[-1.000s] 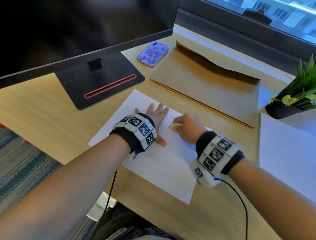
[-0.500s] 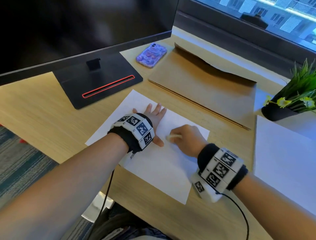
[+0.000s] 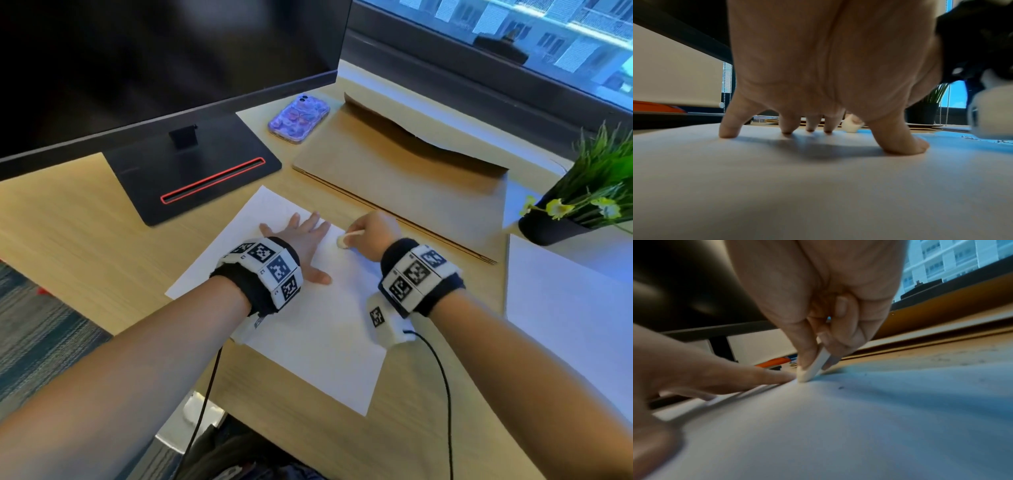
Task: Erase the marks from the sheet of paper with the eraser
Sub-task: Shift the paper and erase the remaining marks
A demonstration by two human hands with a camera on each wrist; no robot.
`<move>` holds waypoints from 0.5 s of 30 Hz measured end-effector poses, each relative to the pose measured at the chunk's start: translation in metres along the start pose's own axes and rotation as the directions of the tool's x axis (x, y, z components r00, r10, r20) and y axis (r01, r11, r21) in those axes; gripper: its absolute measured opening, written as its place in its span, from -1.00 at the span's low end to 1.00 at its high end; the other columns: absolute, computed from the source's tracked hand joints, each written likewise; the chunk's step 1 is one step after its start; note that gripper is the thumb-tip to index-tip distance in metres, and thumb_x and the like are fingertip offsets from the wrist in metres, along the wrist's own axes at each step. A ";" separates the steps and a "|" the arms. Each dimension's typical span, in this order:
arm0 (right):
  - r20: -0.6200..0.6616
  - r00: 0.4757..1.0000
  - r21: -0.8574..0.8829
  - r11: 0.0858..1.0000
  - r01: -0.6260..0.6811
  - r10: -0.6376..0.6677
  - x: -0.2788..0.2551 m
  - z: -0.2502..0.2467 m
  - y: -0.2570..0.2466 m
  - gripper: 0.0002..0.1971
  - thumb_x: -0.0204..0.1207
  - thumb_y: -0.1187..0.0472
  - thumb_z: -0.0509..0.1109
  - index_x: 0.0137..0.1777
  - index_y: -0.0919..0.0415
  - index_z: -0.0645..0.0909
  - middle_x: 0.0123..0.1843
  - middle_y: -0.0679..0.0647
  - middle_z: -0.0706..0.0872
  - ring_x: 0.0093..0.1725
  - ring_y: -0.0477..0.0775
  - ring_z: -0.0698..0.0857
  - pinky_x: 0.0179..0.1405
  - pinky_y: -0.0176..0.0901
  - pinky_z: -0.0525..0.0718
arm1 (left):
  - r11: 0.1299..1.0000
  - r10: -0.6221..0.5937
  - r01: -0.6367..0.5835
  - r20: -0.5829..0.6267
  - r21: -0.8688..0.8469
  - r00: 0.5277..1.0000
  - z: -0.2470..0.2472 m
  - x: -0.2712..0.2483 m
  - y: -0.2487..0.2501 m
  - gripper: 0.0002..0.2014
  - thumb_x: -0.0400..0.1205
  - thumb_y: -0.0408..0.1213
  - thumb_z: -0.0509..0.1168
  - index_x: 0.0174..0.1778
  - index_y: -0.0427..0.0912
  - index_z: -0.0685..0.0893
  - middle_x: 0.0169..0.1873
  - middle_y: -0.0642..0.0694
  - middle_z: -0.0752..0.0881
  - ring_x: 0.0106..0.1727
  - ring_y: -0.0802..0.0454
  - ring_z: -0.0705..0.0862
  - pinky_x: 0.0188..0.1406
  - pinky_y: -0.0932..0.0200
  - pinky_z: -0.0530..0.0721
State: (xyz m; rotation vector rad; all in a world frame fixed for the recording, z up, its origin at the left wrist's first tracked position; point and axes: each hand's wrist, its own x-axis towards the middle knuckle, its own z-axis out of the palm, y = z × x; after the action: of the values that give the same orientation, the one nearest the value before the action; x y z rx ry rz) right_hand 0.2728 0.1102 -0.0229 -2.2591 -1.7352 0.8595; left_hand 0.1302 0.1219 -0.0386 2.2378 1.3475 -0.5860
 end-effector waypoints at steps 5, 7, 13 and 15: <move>-0.082 0.996 -0.031 0.999 0.018 -0.020 0.009 -0.002 -0.005 -0.78 0.60 0.26 0.31 0.19 0.26 0.67 0.13 0.16 0.71 -0.08 0.00 0.57 -0.12 -0.24 0.50 | 1.000 0.007 -0.007 0.016 0.002 1.000 -0.003 0.000 0.003 -0.01 0.50 0.22 0.33 0.65 0.12 -0.23 0.64 0.03 -0.32 0.65 -0.20 -0.24 0.40 -0.63 0.03; -0.008 0.995 -0.198 0.976 0.097 -0.100 0.000 0.003 -0.002 -0.76 0.63 0.25 0.27 0.23 0.23 0.65 0.15 0.16 0.69 -0.07 0.01 0.53 -0.10 -0.23 0.47 | 1.000 0.004 -0.005 0.033 0.002 0.999 -0.005 -0.001 0.005 -0.02 0.51 0.21 0.33 0.64 0.17 -0.23 0.64 0.01 -0.33 0.65 -0.24 -0.26 0.39 -0.65 0.02; 0.025 0.987 -0.288 0.945 0.156 -0.156 -0.005 0.002 -0.004 -0.74 0.64 0.25 0.25 0.28 0.21 0.62 0.18 0.16 0.61 0.05 0.10 0.59 -0.08 -0.22 0.47 | 1.000 -0.003 0.002 0.060 0.018 0.998 -0.007 0.000 0.007 -0.01 0.51 0.21 0.33 0.63 0.19 -0.27 0.62 0.00 -0.38 0.64 -0.27 -0.28 0.37 -0.67 0.03; -0.071 0.988 -0.210 0.971 0.116 -0.134 0.001 0.001 -0.006 -0.76 0.62 0.30 0.26 0.22 0.22 0.64 0.18 0.17 0.64 -0.04 0.06 0.58 -0.13 -0.21 0.50 | 1.000 -0.007 0.005 0.061 0.026 0.998 -0.007 -0.001 0.007 -0.01 0.52 0.21 0.32 0.63 0.18 -0.28 0.62 0.00 -0.39 0.64 -0.26 -0.29 0.38 -0.66 0.02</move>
State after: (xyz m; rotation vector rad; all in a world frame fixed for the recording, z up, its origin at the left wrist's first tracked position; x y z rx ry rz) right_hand 0.2676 0.1124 -0.0207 -2.2411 -1.9840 0.5743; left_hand 0.1373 0.1224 -0.0315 2.2183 1.3245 -0.6714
